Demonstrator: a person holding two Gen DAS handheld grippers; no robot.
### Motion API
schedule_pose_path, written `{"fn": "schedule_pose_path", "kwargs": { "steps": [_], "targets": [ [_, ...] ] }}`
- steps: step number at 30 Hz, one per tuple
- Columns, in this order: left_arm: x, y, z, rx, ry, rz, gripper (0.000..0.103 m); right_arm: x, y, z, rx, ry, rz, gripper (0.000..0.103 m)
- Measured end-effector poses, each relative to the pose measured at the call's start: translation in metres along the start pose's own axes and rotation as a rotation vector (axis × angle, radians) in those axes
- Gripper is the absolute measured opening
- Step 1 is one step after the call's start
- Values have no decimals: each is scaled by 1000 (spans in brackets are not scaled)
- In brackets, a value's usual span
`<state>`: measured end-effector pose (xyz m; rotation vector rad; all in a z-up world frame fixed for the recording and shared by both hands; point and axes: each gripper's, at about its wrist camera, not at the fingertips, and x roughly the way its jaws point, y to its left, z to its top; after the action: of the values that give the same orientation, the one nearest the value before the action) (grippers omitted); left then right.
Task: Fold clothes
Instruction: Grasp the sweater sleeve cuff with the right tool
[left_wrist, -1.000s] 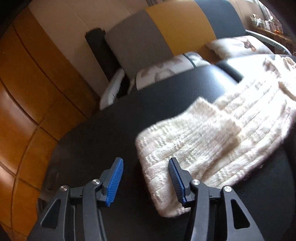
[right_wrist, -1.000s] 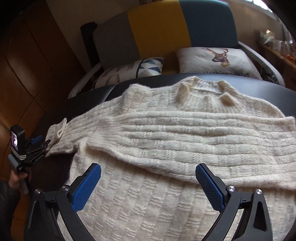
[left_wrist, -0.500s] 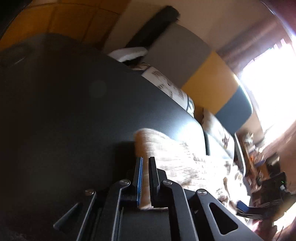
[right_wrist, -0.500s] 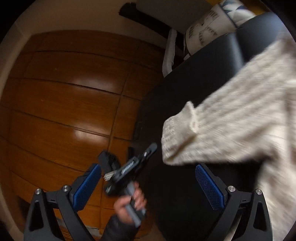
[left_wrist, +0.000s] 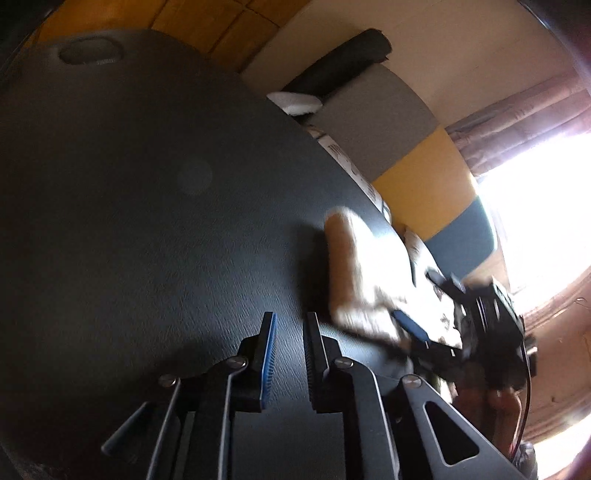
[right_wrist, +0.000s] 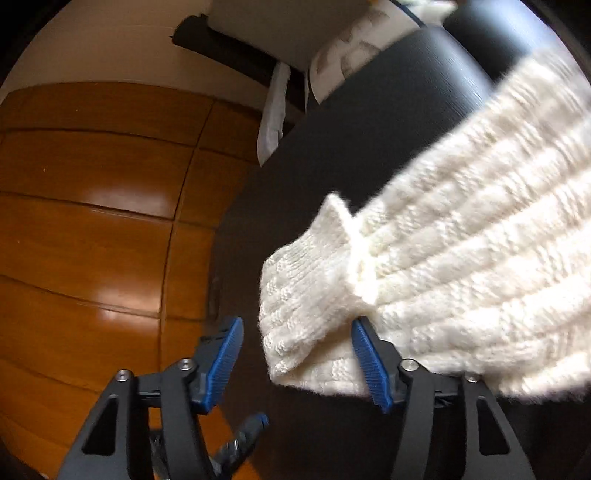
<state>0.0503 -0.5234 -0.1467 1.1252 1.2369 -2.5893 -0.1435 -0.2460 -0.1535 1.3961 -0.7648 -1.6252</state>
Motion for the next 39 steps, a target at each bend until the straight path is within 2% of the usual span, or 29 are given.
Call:
{"fn": "schedule_pose_path", "kwargs": {
  "steps": [3, 6, 8, 10, 12, 14, 15, 16, 19, 20, 21, 22, 23, 24, 26, 29, 31, 35, 39],
  "targets": [
    [4, 1, -12, 2, 26, -3, 12, 0, 8, 4, -5, -82, -31, 47],
    [2, 3, -19, 5, 19, -13, 13, 6, 7, 7, -7, -94, -51, 46],
    [1, 4, -21, 10, 18, -15, 13, 15, 3, 7, 4, -85, -20, 47],
    [1, 4, -23, 10, 13, -18, 13, 23, 0, 6, 12, -90, 21, 53],
    [0, 5, -25, 17, 7, -21, 14, 26, 4, 4, -14, -100, 26, 57],
    [0, 5, -27, 16, -1, -27, 14, 30, 15, 0, -75, -104, 63, 81],
    [1, 6, -27, 10, -5, -32, 14, 35, 22, -2, -128, -97, 78, 88],
    [1, 6, -28, 7, -8, -34, 14, 40, 30, -4, -177, -87, 80, 102],
    [-2, 7, -30, 3, -9, -40, 14, 57, 43, -8, -193, -29, -37, 103],
    [-3, 6, -31, 8, -9, -39, 14, 58, 41, -6, -158, -46, -38, 102],
    [-4, 6, -32, 15, -8, -37, 14, 59, 40, -4, -122, -63, -38, 97],
    [-4, 6, -33, 18, -8, -35, 14, 62, 37, -2, -87, -71, -46, 60],
    [-5, 6, -34, 20, -8, -33, 14, 67, 31, 1, -52, -53, -71, 8],
    [-6, 6, -36, 24, -8, -32, 14, 70, 25, 2, -24, -43, -94, 11],
    [-7, 5, -37, 27, -11, -28, 14, 68, 16, 1, -7, -56, -122, 7],
    [-8, 2, -37, 20, -9, -14, 14, 58, 23, 6, -70, -57, -128, 7],
    [-9, -1, -35, 1, -4, 2, 14, 47, 40, 16, -158, -50, -124, 7],
    [-11, -30, -34, 13, -13, -77, 15, 19, 87, 41, -372, -45, -159, 7],
    [-1, -94, -37, 94, -29, -211, 15, -22, 132, 64, -538, -72, -215, 8]
  ]
}}
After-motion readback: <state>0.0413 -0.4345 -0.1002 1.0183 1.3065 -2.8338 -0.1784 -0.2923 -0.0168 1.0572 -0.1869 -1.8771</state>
